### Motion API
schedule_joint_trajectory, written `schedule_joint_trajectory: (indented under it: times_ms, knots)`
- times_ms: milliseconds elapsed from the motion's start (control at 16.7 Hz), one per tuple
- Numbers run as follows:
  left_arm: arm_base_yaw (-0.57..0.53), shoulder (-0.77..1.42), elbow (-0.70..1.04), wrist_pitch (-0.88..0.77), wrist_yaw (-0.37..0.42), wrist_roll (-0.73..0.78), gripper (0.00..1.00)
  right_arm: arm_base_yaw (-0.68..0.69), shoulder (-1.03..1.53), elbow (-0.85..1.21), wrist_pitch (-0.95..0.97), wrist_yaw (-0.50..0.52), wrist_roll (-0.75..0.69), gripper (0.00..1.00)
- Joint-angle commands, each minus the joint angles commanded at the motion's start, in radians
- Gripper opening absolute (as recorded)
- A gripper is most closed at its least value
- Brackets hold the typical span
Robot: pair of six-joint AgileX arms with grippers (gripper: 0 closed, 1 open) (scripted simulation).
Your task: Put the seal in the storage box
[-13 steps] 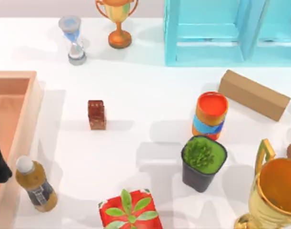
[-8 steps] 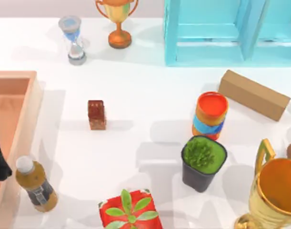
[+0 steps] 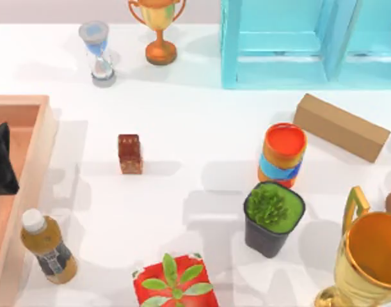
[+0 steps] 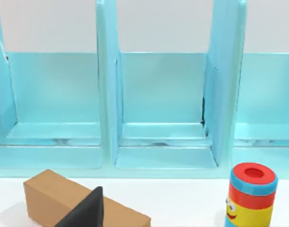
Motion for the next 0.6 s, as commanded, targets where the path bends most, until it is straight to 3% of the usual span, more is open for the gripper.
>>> schedule_joint_trajectory:
  times_ms: [600]
  knots:
    - [-0.157,1.042,0.764,-0.583,-0.016,-0.136,1.00,0.000,0.000,0.000,0.000,0.000,0.000,1.00]
